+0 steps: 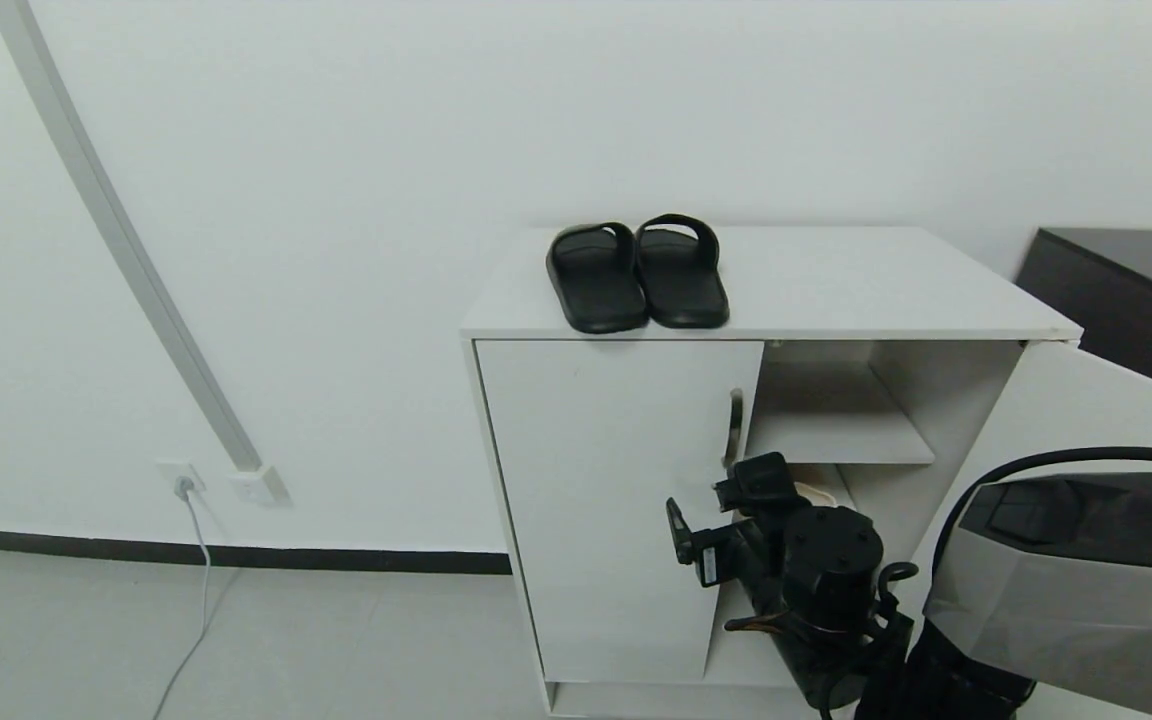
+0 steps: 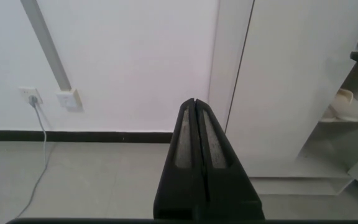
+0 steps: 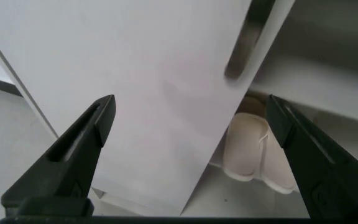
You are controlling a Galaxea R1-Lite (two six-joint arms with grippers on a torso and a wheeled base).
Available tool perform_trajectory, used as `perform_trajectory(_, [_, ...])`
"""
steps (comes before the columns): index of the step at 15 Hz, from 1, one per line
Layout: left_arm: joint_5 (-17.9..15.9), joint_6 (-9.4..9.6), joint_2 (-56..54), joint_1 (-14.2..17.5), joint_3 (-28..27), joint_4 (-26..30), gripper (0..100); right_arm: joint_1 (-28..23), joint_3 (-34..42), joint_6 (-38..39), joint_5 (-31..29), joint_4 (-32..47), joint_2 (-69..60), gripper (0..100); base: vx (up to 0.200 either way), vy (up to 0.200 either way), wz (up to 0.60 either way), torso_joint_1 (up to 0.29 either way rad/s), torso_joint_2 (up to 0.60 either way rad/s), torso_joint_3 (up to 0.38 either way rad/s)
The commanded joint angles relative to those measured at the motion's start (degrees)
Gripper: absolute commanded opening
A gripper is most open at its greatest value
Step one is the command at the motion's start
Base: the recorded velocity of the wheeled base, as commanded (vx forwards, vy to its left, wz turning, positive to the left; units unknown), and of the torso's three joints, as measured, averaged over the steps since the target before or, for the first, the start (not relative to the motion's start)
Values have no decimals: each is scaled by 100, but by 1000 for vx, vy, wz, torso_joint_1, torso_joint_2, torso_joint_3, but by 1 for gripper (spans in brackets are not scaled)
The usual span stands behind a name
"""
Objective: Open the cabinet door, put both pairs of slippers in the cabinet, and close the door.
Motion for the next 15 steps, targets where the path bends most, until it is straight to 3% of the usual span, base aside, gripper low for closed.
perform_trajectory(1, [3, -1, 7, 0, 0, -2, 0, -1, -2, -1, -7, -1, 10, 100, 0, 0, 0, 183, -491, -305])
perform_trajectory(15, [3, -1, 7, 0, 0, -2, 0, -1, 15, -98, 19, 34, 45, 100, 0, 0, 0, 229, -546, -320])
